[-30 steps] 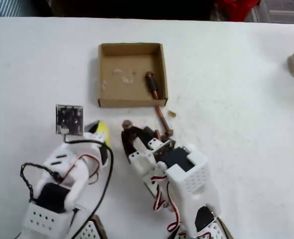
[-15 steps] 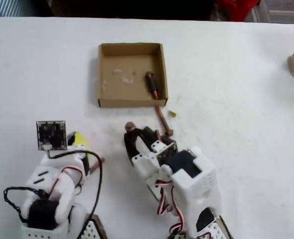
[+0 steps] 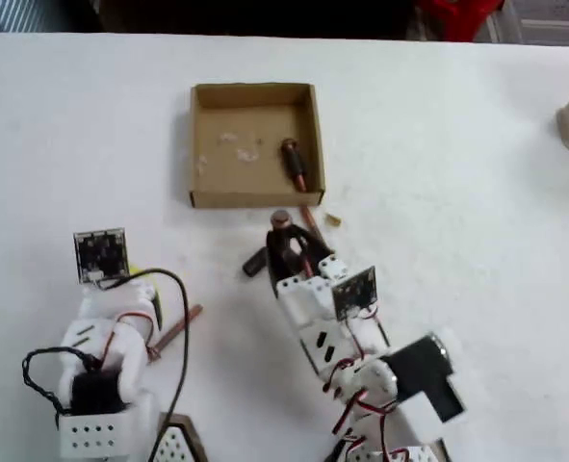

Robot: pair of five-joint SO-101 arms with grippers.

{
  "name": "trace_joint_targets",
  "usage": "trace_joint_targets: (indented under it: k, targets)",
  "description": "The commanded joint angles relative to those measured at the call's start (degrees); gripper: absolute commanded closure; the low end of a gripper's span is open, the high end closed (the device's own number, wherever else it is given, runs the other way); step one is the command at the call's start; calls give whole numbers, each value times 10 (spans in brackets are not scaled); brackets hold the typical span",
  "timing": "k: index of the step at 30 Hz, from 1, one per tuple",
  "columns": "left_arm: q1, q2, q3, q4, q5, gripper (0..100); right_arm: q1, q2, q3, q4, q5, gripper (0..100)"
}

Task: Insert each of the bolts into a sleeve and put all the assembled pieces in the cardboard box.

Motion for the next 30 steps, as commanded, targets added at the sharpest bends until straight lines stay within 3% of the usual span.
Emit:
trace_joint_targets:
  k: [1, 9, 16, 21, 30]
  targets:
    - [-2, -3, 0, 57, -5, 972, 28, -79, 1, 51, 7, 982]
    - [-6, -3, 0, 75, -9, 970, 61, -241, -20, 245, 7, 981]
    - [-43, -2, 0, 98, -178, 972, 61, -378, -113, 531, 7, 981]
    - [-85, -2, 0, 99, -250, 972, 59, -452, -208, 724, 6, 981]
    - [-91, -2, 0, 99, -282, 972, 59, -403, -453, 976, 8, 981]
